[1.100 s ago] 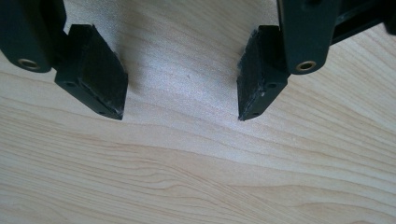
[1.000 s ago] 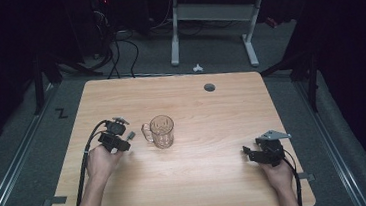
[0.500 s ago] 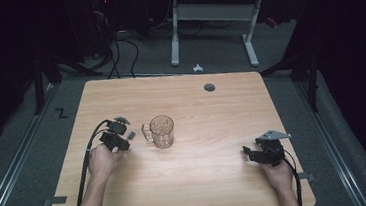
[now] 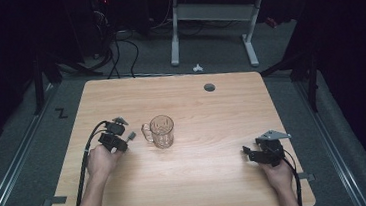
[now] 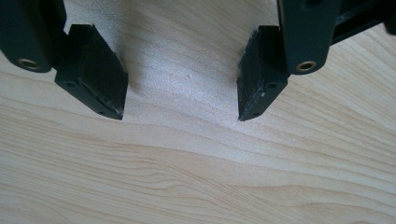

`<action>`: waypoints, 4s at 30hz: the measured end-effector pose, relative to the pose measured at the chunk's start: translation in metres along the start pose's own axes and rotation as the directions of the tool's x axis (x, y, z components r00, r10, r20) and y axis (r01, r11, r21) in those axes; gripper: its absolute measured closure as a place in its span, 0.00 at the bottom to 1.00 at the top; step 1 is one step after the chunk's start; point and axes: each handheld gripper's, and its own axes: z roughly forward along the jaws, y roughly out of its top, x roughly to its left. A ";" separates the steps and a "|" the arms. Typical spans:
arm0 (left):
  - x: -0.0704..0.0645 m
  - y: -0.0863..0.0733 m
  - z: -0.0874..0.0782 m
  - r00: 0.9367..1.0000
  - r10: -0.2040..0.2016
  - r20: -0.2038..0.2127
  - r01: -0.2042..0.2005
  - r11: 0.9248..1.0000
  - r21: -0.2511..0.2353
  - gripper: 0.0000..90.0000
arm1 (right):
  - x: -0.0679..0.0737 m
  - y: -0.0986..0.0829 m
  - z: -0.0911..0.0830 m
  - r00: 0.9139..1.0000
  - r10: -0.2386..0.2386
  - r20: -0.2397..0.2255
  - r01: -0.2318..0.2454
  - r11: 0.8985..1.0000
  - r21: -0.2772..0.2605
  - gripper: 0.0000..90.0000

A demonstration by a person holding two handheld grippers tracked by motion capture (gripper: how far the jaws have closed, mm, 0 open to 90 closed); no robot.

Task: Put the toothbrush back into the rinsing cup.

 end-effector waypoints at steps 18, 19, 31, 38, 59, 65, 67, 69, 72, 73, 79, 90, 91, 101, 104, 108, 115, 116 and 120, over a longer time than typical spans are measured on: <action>-0.002 -0.001 0.000 1.000 0.001 -0.022 -0.001 1.000 -0.014 0.89 | 0.000 0.000 0.000 1.000 0.001 -0.002 -0.001 1.000 0.000 0.38; -0.003 -0.002 0.000 1.000 0.007 -0.025 -0.007 1.000 -0.019 0.89 | 0.000 0.000 0.000 1.000 0.001 -0.002 -0.001 1.000 0.000 0.38; -0.009 -0.003 -0.009 1.000 0.015 -0.010 -0.016 0.995 -0.094 0.89 | 0.000 0.000 0.000 1.000 0.000 -0.002 0.000 1.000 -0.001 0.38; -0.010 -0.006 -0.022 1.000 0.005 0.017 -0.002 0.988 -0.155 0.89 | 0.000 0.000 0.000 1.000 -0.004 -0.002 0.004 1.000 -0.002 0.38; -0.008 -0.020 -0.044 0.996 -0.035 0.078 0.056 0.953 -0.297 0.89 | 0.000 0.000 0.000 1.000 -0.006 -0.002 0.006 1.000 0.000 0.38; -0.011 -0.024 -0.052 0.995 -0.027 0.095 0.058 0.938 -0.342 0.89 | 0.000 0.000 0.000 1.000 -0.006 -0.002 0.006 1.000 0.001 0.38; -0.011 -0.025 -0.055 0.996 -0.022 0.091 0.052 0.935 -0.351 0.89 | 0.000 0.000 0.000 1.000 -0.005 -0.001 0.005 1.000 0.001 0.38; -0.011 -0.026 -0.057 0.995 -0.021 0.098 0.055 0.932 -0.357 0.89 | 0.000 0.000 0.000 1.000 -0.006 -0.001 0.006 1.000 0.000 0.38; -0.013 -0.028 -0.062 0.994 -0.017 0.110 0.059 0.922 -0.382 0.89 | 0.000 0.000 0.000 1.000 -0.006 -0.001 0.006 1.000 0.000 0.38; -0.014 -0.029 -0.064 0.993 -0.017 0.115 0.061 0.919 -0.390 0.89 | 0.000 0.000 0.000 1.000 -0.006 -0.001 0.006 1.000 0.001 0.38; -0.016 -0.030 -0.070 0.990 -0.014 0.139 0.071 0.906 -0.417 0.89 | 0.000 0.000 0.000 1.000 -0.006 -0.002 0.006 1.000 -0.001 0.38; -0.020 -0.029 -0.078 0.984 -0.012 0.179 0.099 0.869 -0.485 0.89 | 0.000 0.000 0.000 1.000 -0.007 -0.002 0.007 1.000 -0.001 0.38; -0.020 -0.028 -0.078 0.983 -0.009 0.184 0.100 0.866 -0.489 0.89 | 0.000 0.000 0.000 1.000 -0.006 -0.002 0.006 1.000 0.000 0.38; -0.026 -0.022 -0.087 0.976 0.017 0.219 0.108 0.830 -0.547 0.89 | 0.000 0.000 0.000 1.000 -0.007 -0.003 0.007 1.000 -0.001 0.38; -0.028 -0.019 -0.090 0.976 0.024 0.214 0.103 0.822 -0.561 0.89 | 0.000 0.000 0.000 1.000 -0.007 -0.003 0.007 1.000 -0.001 0.38; -0.032 -0.014 -0.093 0.975 0.037 0.218 0.098 0.812 -0.575 0.89 | 0.000 0.000 0.000 1.000 -0.007 -0.003 0.007 1.000 -0.001 0.38; -0.038 -0.006 -0.098 0.978 0.058 0.202 0.076 0.798 -0.598 0.89 | 0.000 0.000 0.000 1.000 -0.007 -0.003 0.007 1.000 -0.001 0.38; -0.038 -0.004 -0.098 0.978 0.062 0.201 0.073 0.797 -0.600 0.89 | 0.000 0.000 0.000 1.000 -0.007 -0.003 0.007 1.000 -0.001 0.38; -0.038 -0.001 -0.097 0.975 0.063 0.211 0.080 0.791 -0.607 0.89 | 0.000 0.000 0.000 1.000 -0.007 -0.003 0.007 1.000 -0.001 0.38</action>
